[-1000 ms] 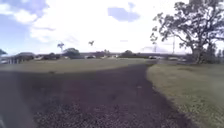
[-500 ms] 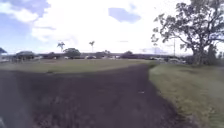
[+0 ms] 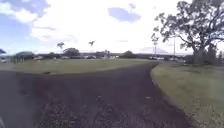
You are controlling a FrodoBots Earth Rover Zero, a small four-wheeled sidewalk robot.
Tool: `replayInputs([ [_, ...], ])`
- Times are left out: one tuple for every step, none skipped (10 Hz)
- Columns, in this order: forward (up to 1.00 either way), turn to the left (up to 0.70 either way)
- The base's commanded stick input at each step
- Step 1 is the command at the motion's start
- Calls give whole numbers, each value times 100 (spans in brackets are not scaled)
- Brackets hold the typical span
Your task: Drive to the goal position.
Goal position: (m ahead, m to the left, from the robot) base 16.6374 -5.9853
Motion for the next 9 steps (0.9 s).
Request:
replayInputs([
  [50, 0],
  [50, 0],
  [50, 0],
  [50, 0],
  [50, 0],
  [50, 0],
  [50, 0],
  [50, 0],
  [50, 0],
])
